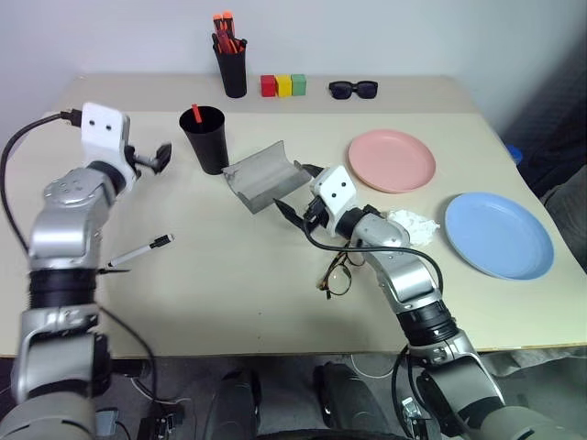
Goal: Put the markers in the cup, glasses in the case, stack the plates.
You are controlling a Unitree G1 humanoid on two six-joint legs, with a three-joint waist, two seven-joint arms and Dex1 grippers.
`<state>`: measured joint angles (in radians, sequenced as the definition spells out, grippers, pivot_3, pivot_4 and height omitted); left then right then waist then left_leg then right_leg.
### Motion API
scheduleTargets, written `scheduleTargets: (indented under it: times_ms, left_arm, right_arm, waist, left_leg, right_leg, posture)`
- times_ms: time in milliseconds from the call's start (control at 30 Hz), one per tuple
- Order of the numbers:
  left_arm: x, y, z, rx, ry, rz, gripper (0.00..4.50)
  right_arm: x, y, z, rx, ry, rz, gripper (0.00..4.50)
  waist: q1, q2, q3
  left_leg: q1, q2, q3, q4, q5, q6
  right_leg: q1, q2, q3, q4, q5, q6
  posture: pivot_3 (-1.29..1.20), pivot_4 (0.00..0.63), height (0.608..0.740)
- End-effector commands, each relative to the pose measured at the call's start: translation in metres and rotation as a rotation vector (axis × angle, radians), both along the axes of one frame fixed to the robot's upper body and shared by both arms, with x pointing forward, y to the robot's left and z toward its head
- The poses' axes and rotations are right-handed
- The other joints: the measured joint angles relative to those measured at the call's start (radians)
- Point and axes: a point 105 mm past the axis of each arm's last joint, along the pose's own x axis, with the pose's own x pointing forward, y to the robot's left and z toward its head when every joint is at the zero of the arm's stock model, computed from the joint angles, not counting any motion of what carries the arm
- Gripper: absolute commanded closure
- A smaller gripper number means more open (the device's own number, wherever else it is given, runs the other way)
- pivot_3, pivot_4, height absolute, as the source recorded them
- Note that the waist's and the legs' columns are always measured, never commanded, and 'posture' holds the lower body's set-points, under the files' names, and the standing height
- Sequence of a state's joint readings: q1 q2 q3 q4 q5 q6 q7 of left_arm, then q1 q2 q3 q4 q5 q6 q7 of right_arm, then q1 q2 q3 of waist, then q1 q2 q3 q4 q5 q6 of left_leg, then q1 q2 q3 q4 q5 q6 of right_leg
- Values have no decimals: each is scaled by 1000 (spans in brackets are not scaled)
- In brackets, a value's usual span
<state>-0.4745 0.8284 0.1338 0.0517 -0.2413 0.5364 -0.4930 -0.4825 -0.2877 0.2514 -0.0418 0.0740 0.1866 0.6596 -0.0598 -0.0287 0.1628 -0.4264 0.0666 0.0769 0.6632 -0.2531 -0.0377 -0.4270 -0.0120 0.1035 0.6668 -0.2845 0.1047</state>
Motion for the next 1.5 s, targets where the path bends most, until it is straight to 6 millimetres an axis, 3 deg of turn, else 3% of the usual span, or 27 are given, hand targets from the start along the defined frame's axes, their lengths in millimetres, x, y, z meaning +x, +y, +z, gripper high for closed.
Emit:
scheduleTargets:
  times_ms: [33,233,433,533,733,867,1000,1100,1200,1333,1500]
  left_arm:
    - [-30,-8,-14,106,132,-151,83]
    - [-66,-4,-56,190,387,-259,83]
    - [-63,6,-76,187,479,-211,83]
    - [-59,6,-81,157,488,-208,1291]
    - [-54,5,-84,95,478,-195,4389]
    - [-40,0,-67,57,359,-174,4452]
    - [-10,-12,2,-48,-60,-102,4452]
    - [6,-10,50,-192,-333,45,4452]
    - [19,-21,79,-288,-496,120,4452]
    - [45,-46,95,-275,-597,196,4452]
    - [83,-74,94,-263,-619,245,4452]
  right_arm:
    - [-22,-3,0,-41,36,143,0]
    - [-25,-7,-10,-64,64,143,0]
    - [-25,-4,-11,-47,61,119,0]
    - [-26,-3,-12,-43,61,116,0]
    - [-27,-2,-12,-39,59,109,0]
    - [-25,-1,-11,-38,49,103,0]
    - [-15,2,-2,-22,-5,61,0]
    - [12,0,16,25,-117,-111,0]
    - [34,-2,35,119,-204,-281,0]
    - [50,4,42,193,-254,-418,0]
    - [48,25,38,232,-235,-385,0]
  waist:
    - [1,0,0]
    - [4,0,0]
    - [17,0,0]
    - [17,0,0]
    - [17,0,0]
    - [20,0,0]
    - [29,-2,0]
    - [34,-2,0]
    - [38,-2,0]
    - [43,-2,0]
    - [46,-2,0]
  left_leg:
    - [0,0,0,0,0,0]
    - [1,1,0,1,0,0]
    - [1,0,1,1,0,0]
    - [1,0,1,1,0,0]
    - [1,0,0,1,0,0]
    - [1,0,0,1,0,0]
    - [0,0,0,3,0,0]
    - [0,0,0,3,0,0]
    - [0,0,0,3,0,0]
    - [0,0,0,3,0,0]
    - [0,-1,1,3,0,0]
  right_leg:
    - [0,0,0,0,0,0]
    - [0,0,0,1,-2,-4]
    - [0,0,0,0,-2,-4]
    - [0,0,0,0,-2,-4]
    - [0,0,0,1,-2,-4]
    - [0,0,0,1,-1,-3]
    - [0,0,0,1,0,-1]
    - [0,0,0,1,0,0]
    - [0,0,0,1,1,0]
    - [0,0,0,2,1,0]
    - [0,0,0,1,1,0]
  posture:
    - [0,150,725]
    - [0,150,725]
    - [0,150,725]
    - [0,150,725]
    - [0,150,725]
    - [0,150,725]
    - [0,150,725]
    - [0,150,725]
    - [0,150,725]
    - [0,150,725]
    - [0,150,725]
